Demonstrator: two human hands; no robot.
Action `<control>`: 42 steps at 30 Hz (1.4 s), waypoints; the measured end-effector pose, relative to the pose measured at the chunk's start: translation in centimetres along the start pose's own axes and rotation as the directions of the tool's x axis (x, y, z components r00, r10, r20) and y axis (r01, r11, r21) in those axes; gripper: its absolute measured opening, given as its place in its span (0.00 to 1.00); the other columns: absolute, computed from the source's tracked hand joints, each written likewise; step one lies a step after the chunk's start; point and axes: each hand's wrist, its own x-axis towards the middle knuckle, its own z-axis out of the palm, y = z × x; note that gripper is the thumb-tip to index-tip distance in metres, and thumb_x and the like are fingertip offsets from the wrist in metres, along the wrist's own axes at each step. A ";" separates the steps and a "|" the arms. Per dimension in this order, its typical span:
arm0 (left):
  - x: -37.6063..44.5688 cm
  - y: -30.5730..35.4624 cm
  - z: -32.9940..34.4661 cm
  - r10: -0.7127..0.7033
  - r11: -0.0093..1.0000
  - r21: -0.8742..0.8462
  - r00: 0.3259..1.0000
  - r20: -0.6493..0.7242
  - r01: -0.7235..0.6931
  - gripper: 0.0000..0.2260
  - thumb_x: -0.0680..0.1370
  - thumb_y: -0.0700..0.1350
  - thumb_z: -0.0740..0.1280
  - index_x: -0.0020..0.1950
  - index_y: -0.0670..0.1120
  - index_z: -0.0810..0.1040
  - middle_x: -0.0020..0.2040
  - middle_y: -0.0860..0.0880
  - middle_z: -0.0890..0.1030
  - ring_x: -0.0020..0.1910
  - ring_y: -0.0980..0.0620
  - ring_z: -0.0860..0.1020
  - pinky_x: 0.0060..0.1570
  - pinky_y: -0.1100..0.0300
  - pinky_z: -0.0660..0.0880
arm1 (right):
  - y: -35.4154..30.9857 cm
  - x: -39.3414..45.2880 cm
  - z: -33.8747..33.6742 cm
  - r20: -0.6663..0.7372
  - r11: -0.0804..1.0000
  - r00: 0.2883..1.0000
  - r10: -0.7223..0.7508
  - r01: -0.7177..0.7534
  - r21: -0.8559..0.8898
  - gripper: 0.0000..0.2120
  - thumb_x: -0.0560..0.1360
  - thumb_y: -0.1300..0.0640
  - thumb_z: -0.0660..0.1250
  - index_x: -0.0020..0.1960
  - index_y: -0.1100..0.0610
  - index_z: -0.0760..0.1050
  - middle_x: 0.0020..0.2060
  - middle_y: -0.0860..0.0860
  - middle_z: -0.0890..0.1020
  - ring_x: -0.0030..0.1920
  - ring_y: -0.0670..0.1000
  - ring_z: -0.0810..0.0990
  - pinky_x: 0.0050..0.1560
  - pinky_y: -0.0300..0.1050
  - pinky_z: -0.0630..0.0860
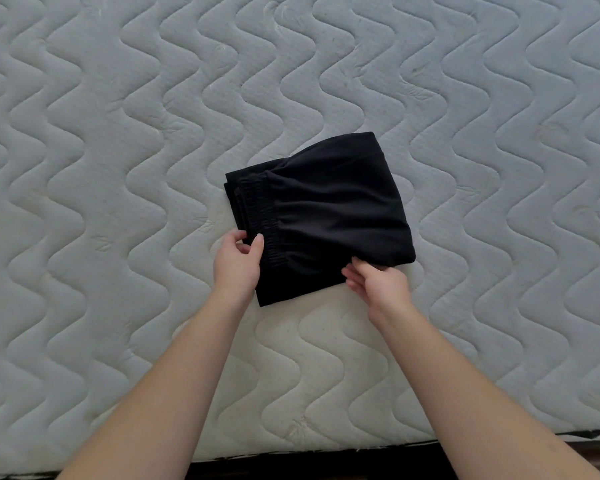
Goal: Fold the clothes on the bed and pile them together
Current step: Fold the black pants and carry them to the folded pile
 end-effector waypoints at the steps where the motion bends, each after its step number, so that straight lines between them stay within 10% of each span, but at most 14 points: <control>1: 0.0 0.0 0.1 -0.003 1.000 0.002 1.000 -0.004 0.003 0.18 0.79 0.52 0.66 0.66 0.45 0.73 0.45 0.52 0.79 0.46 0.53 0.79 0.52 0.55 0.76 | -0.1 -0.3 -0.1 0.081 0.995 0.997 -0.001 -0.007 0.098 0.03 0.76 0.63 0.69 0.49 0.63 0.78 0.51 0.60 0.83 0.46 0.49 0.85 0.44 0.40 0.80; 5: 0.1 0.0 0.4 -0.048 0.998 -0.040 0.999 0.010 0.048 0.18 0.80 0.52 0.66 0.67 0.46 0.73 0.49 0.48 0.81 0.49 0.51 0.80 0.55 0.52 0.78 | -0.6 -1.0 0.4 0.308 0.914 0.949 0.067 -0.182 0.362 0.14 0.73 0.52 0.72 0.56 0.55 0.74 0.56 0.54 0.79 0.59 0.52 0.76 0.67 0.52 0.71; 12: 0.0 0.0 0.6 -0.106 0.974 -0.196 0.994 0.030 0.110 0.16 0.81 0.48 0.66 0.67 0.45 0.73 0.53 0.44 0.81 0.54 0.47 0.80 0.58 0.52 0.77 | 0.0 0.3 0.3 0.241 0.876 0.970 0.019 -0.133 0.464 0.10 0.78 0.58 0.66 0.59 0.57 0.74 0.57 0.55 0.81 0.52 0.50 0.83 0.47 0.44 0.81; 16: 0.0 0.2 0.7 -0.127 0.975 -0.179 0.992 0.029 0.130 0.15 0.81 0.47 0.65 0.67 0.44 0.72 0.49 0.47 0.80 0.49 0.50 0.80 0.50 0.58 0.78 | 0.0 1.5 -1.7 0.110 0.998 0.994 0.010 -0.017 0.062 0.10 0.78 0.53 0.68 0.49 0.61 0.77 0.47 0.56 0.85 0.42 0.48 0.86 0.36 0.38 0.80; 20: 0.0 0.9 0.5 -0.062 0.998 -0.022 0.997 -0.036 0.062 0.18 0.79 0.48 0.67 0.68 0.47 0.70 0.50 0.50 0.77 0.51 0.50 0.79 0.47 0.59 0.76 | -0.9 1.8 -2.9 -0.007 0.890 0.997 -0.078 0.066 -0.451 0.20 0.72 0.40 0.70 0.38 0.57 0.80 0.29 0.50 0.84 0.27 0.44 0.81 0.25 0.38 0.70; 24: 0.5 1.6 0.6 0.027 0.998 0.054 0.994 -0.103 -0.021 0.30 0.75 0.55 0.69 0.74 0.50 0.64 0.69 0.46 0.67 0.68 0.48 0.68 0.69 0.47 0.68 | -1.6 1.3 -5.7 -0.110 0.818 0.962 -0.250 0.149 -0.556 0.09 0.75 0.51 0.67 0.38 0.54 0.78 0.32 0.51 0.83 0.25 0.43 0.78 0.29 0.40 0.69; 29: 1.7 2.7 0.8 -0.137 0.988 -0.077 0.990 -0.027 0.134 0.47 0.68 0.63 0.75 0.78 0.47 0.56 0.75 0.46 0.63 0.71 0.49 0.67 0.71 0.48 0.67 | -5.0 1.6 -5.6 -0.261 0.706 0.734 -0.627 0.394 -0.589 0.09 0.75 0.55 0.61 0.55 0.52 0.74 0.43 0.45 0.77 0.40 0.42 0.75 0.44 0.40 0.67; 36: 3.3 3.6 0.3 -0.346 0.843 -0.345 0.907 0.241 0.413 0.21 0.67 0.45 0.80 0.56 0.41 0.80 0.50 0.46 0.85 0.35 0.54 0.84 0.26 0.64 0.77 | -10.0 6.8 -0.2 0.278 0.442 0.778 -0.564 0.569 -0.694 0.22 0.76 0.43 0.66 0.65 0.53 0.72 0.52 0.44 0.76 0.51 0.45 0.75 0.48 0.37 0.68; 42: 2.5 2.2 0.3 -0.100 0.956 -0.257 0.981 0.168 0.141 0.22 0.70 0.50 0.78 0.61 0.52 0.76 0.54 0.57 0.82 0.49 0.61 0.81 0.49 0.62 0.78 | -11.2 8.6 -1.1 0.489 0.039 0.707 -0.510 0.587 -0.809 0.24 0.72 0.33 0.63 0.57 0.50 0.68 0.46 0.44 0.75 0.47 0.50 0.75 0.44 0.47 0.70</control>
